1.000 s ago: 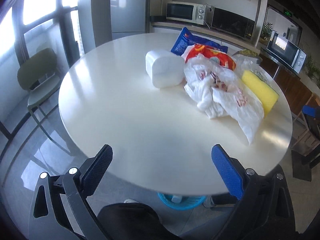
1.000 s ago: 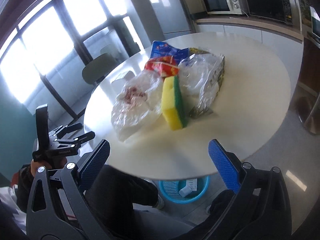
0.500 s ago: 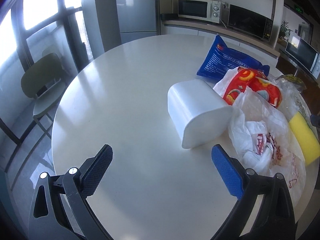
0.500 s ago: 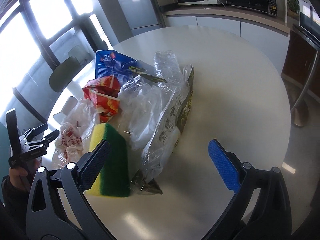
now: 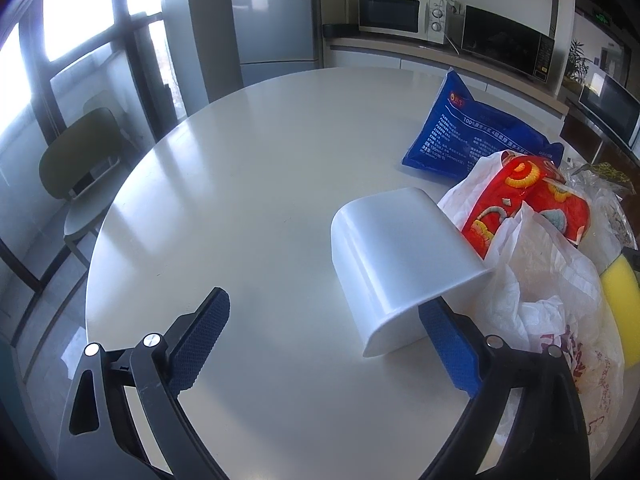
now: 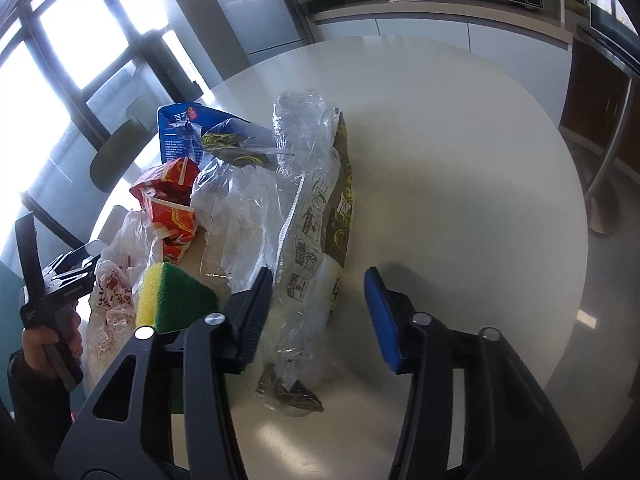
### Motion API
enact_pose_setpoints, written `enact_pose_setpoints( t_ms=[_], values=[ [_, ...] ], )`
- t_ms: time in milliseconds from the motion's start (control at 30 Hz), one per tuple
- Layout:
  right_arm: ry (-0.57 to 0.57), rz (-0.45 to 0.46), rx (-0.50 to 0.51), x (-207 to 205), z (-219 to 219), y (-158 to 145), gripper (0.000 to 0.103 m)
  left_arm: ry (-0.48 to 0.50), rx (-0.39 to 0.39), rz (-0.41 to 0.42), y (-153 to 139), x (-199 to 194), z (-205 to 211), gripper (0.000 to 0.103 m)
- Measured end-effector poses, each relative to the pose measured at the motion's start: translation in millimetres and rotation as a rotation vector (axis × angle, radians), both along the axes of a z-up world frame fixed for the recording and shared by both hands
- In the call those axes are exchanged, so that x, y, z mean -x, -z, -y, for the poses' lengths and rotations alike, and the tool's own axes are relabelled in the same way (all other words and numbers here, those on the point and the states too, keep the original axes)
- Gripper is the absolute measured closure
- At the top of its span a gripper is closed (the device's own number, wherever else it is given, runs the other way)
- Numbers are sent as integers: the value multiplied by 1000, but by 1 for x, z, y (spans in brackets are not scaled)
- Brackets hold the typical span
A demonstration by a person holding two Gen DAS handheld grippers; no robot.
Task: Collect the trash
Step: 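Grasp the second white container with the left tool while the right tool grasps a clear plastic bag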
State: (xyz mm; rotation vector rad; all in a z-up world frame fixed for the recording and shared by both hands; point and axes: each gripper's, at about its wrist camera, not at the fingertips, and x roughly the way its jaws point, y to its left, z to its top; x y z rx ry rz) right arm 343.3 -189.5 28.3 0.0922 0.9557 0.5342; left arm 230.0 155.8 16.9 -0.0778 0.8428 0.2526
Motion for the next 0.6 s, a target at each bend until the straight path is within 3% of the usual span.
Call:
enact_pose_setpoints(
  t_ms=[67,200,400,467,600],
  values=[
    [-6,4,4,-3,-1,1,74,13,8,-11,2,-2,1,22],
    [-14,9,28,-7,-6,2,97,25,8,-30,7,-7,2,48],
    [-12,26,40,-3,-8,1,99,3,34,-28,5,-10,-6,92],
    [-8,29,30,-1,-6,0,99,7,27,-31,4,-10,-6,98],
    [-7,48,20,4,-3,-6,99,9,38,-22,1,-8,-6,100]
  ],
)
